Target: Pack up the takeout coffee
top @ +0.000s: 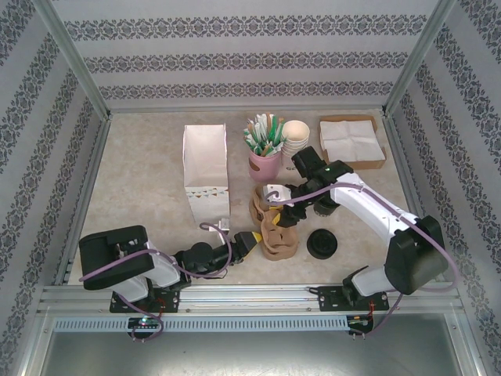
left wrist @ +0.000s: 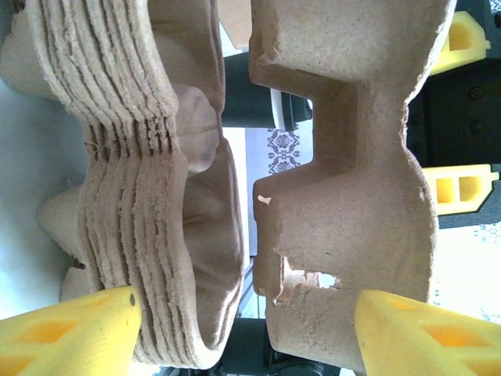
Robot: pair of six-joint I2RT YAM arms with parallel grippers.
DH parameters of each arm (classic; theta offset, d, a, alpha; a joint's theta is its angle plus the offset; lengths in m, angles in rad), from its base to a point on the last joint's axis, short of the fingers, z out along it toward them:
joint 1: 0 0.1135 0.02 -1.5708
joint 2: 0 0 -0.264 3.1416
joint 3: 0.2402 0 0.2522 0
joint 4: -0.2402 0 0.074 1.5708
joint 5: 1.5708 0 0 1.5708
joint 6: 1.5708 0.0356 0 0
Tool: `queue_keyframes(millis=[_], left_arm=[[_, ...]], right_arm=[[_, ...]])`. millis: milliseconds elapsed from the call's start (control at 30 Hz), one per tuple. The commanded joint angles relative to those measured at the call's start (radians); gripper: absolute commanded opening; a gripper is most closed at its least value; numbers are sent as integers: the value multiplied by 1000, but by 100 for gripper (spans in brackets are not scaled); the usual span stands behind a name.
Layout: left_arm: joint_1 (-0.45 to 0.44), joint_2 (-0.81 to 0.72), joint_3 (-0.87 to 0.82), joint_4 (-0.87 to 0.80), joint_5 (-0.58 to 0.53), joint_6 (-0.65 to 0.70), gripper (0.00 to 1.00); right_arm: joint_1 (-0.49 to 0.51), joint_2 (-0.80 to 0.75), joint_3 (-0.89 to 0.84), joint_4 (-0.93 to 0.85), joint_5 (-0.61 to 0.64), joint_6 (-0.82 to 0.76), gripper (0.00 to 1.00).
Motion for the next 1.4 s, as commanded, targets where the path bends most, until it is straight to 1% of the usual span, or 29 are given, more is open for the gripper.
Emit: queue_keyframes(millis=[0, 33, 67, 100, 167, 200, 267, 367, 433, 533, 667, 733, 800, 867, 900, 933, 967, 1033, 1100, 1167, 1267, 1333, 1367], left_arm=[[14, -130, 18, -163, 12, 53, 73], [15, -193, 36, -266, 15, 76, 73], [15, -274, 60, -403, 17, 103, 73], [15, -346, 85, -553, 12, 128, 73], [15, -529, 158, -916, -26, 202, 73], [15, -600, 184, -1047, -47, 230, 73], [15, -758, 227, -1293, -109, 273, 73], [15, -913, 310, -1588, -148, 331, 72], [15, -951, 389, -1734, -150, 389, 73], [15, -934, 563, -1957, -188, 500, 75], [16, -839, 825, -2199, -300, 656, 79], [23, -782, 961, -2312, -394, 710, 84], [43, -742, 1062, -2363, -450, 772, 86], [94, -711, 1133, -2385, -478, 829, 90], [138, -694, 1168, -2388, -471, 862, 92], [185, -678, 1203, -2383, -438, 895, 93], [244, -664, 1224, -2373, -395, 921, 94], [390, -632, 1251, -2326, -259, 970, 96], [523, -585, 1272, -2281, -119, 992, 96], [636, -523, 1292, -2231, 9, 990, 97], [762, -443, 1318, -2146, 186, 963, 94], [813, -401, 1337, -2105, 266, 946, 92], [827, -383, 1349, -2091, 281, 938, 89]], right_arm=[[-4, -58, -5, 10, -31, 46, 48], [-3, -76, -8, 10, -30, 52, 48], [-1, -94, -12, 15, -22, 63, 48], [0, -111, -19, 21, -14, 70, 48], [3, -151, -33, 20, 8, 76, 48], [3, -167, -36, 20, 14, 82, 48], [5, -202, -38, 18, 27, 101, 48], [11, -255, -35, 32, 48, 146, 47], [20, -287, -27, 44, 64, 187, 46], [53, -331, 6, 50, 116, 242, 46], [118, -372, 63, 60, 199, 313, 46], [148, -382, 96, 63, 234, 351, 45], [174, -383, 131, 67, 264, 384, 45], [201, -378, 164, 76, 299, 415, 45], [215, -373, 181, 80, 315, 433, 45], [229, -367, 198, 87, 327, 448, 45], [241, -360, 211, 93, 339, 462, 45], [265, -337, 250, 108, 378, 502, 45], [281, -306, 295, 107, 413, 524, 45], [302, -280, 334, 108, 448, 527, 45], [325, -255, 373, 135, 471, 532, 45], [338, -239, 399, 145, 484, 526, 45], [344, -232, 410, 148, 490, 525, 45]])
